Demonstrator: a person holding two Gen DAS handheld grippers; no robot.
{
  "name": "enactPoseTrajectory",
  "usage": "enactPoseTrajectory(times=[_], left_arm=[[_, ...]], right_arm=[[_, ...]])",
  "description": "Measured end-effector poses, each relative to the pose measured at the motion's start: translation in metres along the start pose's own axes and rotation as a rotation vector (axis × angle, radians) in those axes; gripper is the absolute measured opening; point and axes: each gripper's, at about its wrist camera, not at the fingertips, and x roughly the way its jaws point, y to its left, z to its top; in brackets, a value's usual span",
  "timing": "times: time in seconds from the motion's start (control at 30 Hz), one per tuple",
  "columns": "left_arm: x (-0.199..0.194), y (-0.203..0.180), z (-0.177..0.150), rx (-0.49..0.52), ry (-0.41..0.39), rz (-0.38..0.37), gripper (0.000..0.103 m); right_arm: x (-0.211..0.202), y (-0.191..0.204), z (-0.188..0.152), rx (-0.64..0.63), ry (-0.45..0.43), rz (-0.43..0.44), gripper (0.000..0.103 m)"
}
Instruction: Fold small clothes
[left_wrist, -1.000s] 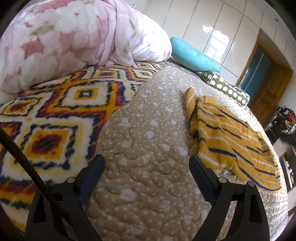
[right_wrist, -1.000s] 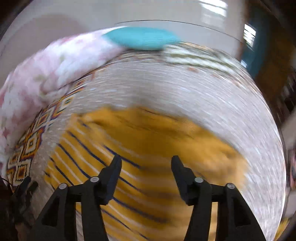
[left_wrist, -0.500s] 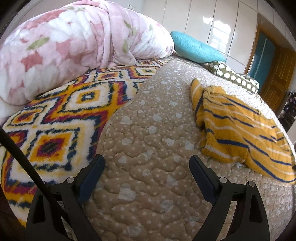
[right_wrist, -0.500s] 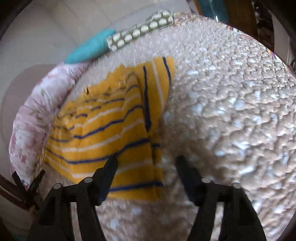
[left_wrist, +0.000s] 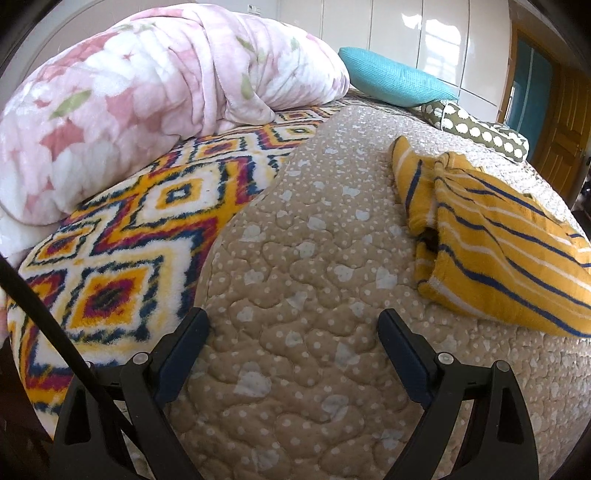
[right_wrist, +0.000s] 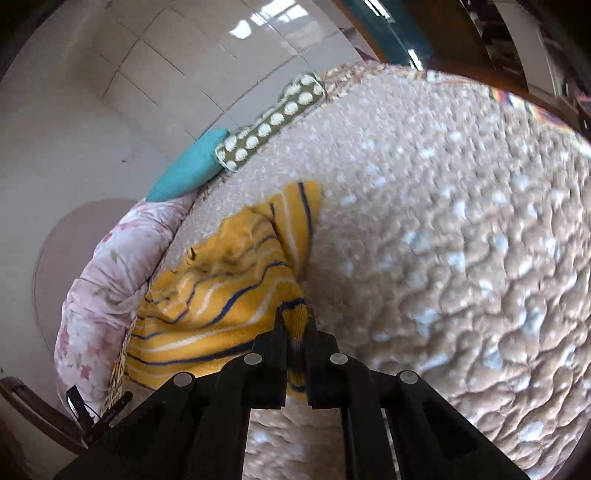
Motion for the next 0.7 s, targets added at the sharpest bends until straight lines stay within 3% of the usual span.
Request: enactPoseTrajectory(times=[0.2, 0.43, 0.7], left_arm=[[0.000, 0.000, -0.001, 0.000, 0.000, -0.002, 0.092], [0.001, 0.000, 0.000, 0.001, 0.002, 0.000, 0.092], [0.002, 0.000, 0.001, 0.010, 0.004, 0.017, 0.092]], right_arm=[[0.023, 0.004, -0.013, -0.011, 0.053, 0.006, 0.021], [0.022, -0.033, -0.013, 0.128, 0.038, 0.174, 0.021], [0.021, -0.035, -0.015, 0.140, 0.018, 0.201, 0.021]])
